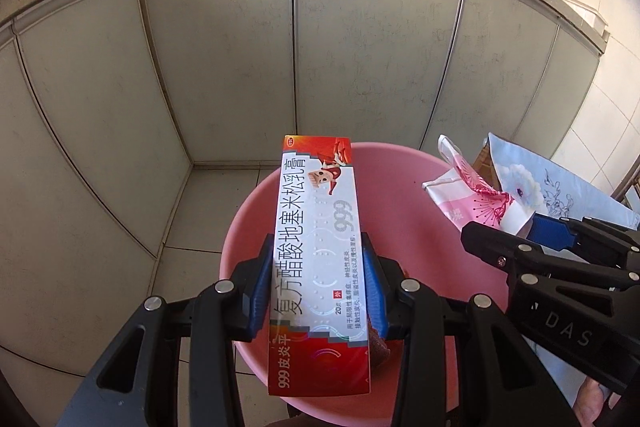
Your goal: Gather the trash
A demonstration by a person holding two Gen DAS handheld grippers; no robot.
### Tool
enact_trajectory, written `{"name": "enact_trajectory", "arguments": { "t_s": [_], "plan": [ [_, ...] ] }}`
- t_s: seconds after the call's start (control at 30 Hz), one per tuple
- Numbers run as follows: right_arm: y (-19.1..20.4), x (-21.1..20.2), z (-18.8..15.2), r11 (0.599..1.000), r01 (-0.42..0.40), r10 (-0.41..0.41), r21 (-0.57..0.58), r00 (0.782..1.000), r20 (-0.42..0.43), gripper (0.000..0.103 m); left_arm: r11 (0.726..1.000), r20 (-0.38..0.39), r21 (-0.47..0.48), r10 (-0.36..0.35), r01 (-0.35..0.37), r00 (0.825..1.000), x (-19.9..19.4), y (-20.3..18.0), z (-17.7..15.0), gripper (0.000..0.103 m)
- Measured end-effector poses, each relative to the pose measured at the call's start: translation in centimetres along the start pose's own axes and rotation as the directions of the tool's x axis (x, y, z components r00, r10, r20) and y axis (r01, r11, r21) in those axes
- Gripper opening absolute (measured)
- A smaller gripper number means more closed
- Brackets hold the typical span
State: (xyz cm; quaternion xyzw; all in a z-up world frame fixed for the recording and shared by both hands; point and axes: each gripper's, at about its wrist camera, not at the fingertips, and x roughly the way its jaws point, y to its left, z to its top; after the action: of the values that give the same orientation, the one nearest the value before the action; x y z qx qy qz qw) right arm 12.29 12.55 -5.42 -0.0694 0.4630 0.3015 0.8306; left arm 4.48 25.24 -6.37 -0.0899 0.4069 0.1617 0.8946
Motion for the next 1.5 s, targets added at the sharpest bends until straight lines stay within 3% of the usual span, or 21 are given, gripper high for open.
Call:
{"name": "enact_trajectory", "arguments": {
  "t_s": [0.57,0.77,1.5],
  "plan": [
    [0.0,1.4,-0.5,1.000,-0.004,0.004,0.008,1.000,-0.016,0.045,1.000,-0.035,0.004,-0.011,0.011,0.999,1.9,0.4,-0.1,0.041],
    [0.0,1.6,-0.7,1.000,-0.002,0.002,0.013,1.000,-0.016,0.045,1.000,-0.017,0.013,0.005,-0.005,1.000,2.0,0.2,-0.4,0.050],
    [-1.4,0.2,-1.3,0.999,-0.028,0.027,0.046,1.000,0.013,0.046,0.999,0.040,0.036,-0.015,0.013,0.999,-0.3,0.4,-0.2,0.050]
  ]
}}
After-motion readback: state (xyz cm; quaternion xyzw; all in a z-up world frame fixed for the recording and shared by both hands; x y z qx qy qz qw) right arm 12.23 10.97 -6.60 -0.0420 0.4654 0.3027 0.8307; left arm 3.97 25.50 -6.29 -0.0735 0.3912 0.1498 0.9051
